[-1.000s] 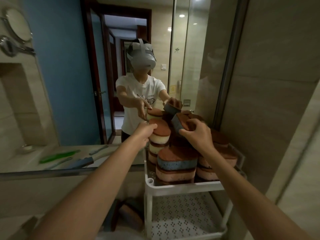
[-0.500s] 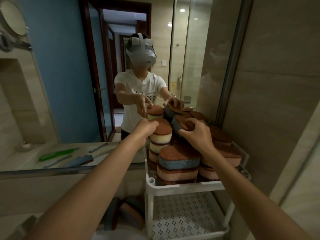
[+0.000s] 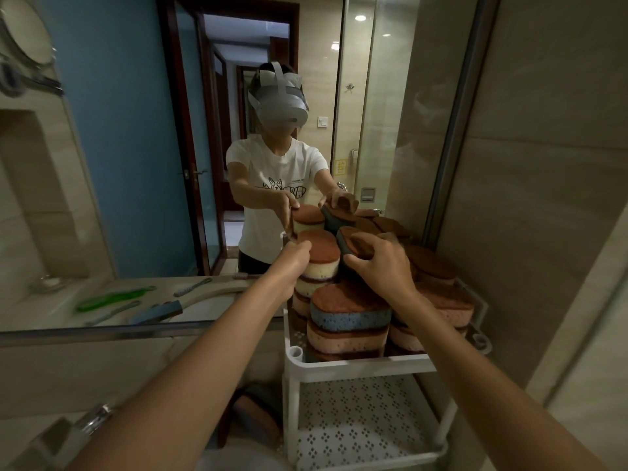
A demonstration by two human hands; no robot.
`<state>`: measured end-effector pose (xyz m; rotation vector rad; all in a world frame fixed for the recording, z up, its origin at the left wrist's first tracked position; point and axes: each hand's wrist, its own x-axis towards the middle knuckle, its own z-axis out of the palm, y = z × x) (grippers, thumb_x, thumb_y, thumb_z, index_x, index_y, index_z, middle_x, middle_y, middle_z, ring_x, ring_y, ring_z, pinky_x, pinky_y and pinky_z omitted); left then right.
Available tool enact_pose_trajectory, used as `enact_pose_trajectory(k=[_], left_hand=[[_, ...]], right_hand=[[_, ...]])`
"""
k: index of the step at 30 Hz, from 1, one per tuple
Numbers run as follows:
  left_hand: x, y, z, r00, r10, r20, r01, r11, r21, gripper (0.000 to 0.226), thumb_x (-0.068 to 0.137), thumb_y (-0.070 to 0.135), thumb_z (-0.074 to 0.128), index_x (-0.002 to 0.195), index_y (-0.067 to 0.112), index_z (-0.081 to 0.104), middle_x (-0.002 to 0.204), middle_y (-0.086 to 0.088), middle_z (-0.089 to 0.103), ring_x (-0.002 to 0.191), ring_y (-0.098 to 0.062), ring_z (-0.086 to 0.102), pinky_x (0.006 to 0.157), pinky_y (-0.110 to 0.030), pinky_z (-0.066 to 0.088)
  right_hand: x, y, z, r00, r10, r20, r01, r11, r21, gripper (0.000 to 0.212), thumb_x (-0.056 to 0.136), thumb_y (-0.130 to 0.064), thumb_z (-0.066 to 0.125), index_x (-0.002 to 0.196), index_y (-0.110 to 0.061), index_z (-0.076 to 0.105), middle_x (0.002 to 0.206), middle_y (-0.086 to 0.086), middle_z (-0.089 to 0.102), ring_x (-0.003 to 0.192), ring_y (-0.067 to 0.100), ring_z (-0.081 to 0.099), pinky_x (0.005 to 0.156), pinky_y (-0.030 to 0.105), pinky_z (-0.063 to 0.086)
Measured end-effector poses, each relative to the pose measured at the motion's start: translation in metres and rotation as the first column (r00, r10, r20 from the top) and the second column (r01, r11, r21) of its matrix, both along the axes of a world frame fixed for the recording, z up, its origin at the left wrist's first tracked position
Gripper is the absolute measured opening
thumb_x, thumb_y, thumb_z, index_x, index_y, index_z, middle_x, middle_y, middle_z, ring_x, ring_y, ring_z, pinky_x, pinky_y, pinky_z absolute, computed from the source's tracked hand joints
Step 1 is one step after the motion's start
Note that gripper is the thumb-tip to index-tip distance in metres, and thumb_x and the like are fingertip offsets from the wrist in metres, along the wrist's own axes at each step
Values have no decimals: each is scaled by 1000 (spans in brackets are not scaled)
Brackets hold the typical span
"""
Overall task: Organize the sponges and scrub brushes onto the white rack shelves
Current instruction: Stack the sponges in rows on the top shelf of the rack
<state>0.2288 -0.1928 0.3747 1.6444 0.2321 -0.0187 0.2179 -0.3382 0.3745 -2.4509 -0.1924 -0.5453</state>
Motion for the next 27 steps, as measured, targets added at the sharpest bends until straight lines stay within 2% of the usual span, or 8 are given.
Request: enact_pose_trajectory(k=[5, 8, 12, 17, 22, 24, 27], left_hand=[[-1, -1, 0, 999, -11, -32, 13, 999, 51, 50, 102, 32, 27, 147, 11, 26, 150, -8, 36, 137, -25, 37, 110, -34, 31], [-1, 0, -2, 1000, -7, -29, 10, 996, 88, 51, 101, 34, 28, 147, 11, 26, 150, -9, 36, 137, -25, 37, 110, -34, 31], [0, -1, -4, 1000, -7, -30, 10, 995, 103, 52, 101, 33, 28, 148, 11, 25, 151, -9, 34, 138, -25, 35, 112, -35, 30], [-2, -2, -2, 1000, -4, -29, 7, 995, 103, 49, 102, 30, 28, 146, 10, 28, 148, -10, 39, 135, -26, 39, 109, -34, 33], [-8, -4, 5, 999, -12, -33, 14, 998, 53, 47, 101, 29, 31, 145, 11, 32, 145, -12, 43, 132, -27, 43, 106, -35, 36], [-13, -4, 8, 999, 1, -34, 0, 1000, 19, 47, 101, 32, 31, 143, 11, 35, 144, -11, 45, 130, -27, 45, 101, -33, 38], [-24, -2, 14, 999, 39, -14, -39, 999, -27, 50, 101, 37, 30, 144, 12, 34, 144, -10, 45, 131, -25, 43, 93, -29, 35]], right_hand=[[-1, 1, -2, 1000, -8, -26, 6, 997, -76, 49, 85, -39, 61, 132, -33, 50, 137, 13, 43, 124, 35, 43, 102, 42, 42], [-2, 0, -2, 999, -9, -32, 5, 993, -119, 48, 87, -39, 59, 133, -33, 49, 138, 13, 43, 124, 36, 42, 103, 43, 41], [-7, 1, -2, 998, -1, -59, -15, 963, -268, 47, 90, -38, 54, 136, -33, 45, 141, 14, 38, 126, 40, 35, 104, 43, 34], [-11, 4, 4, 999, -1, -53, -20, 918, -397, 46, 92, -37, 50, 137, -31, 44, 141, 16, 38, 127, 40, 33, 100, 44, 37], [-18, 6, 7, 997, -6, -80, -29, 901, -433, 47, 93, -37, 47, 139, -26, 41, 144, 15, 33, 133, 37, 26, 105, 46, 33], [-19, 6, 10, 993, -10, -118, -45, 891, -453, 49, 94, -39, 42, 141, -25, 38, 146, 15, 33, 134, 36, 27, 111, 48, 26], [-25, 9, 14, 996, 23, -89, -54, 928, -370, 49, 93, -35, 40, 141, -23, 39, 144, 14, 36, 135, 33, 28, 116, 46, 15]])
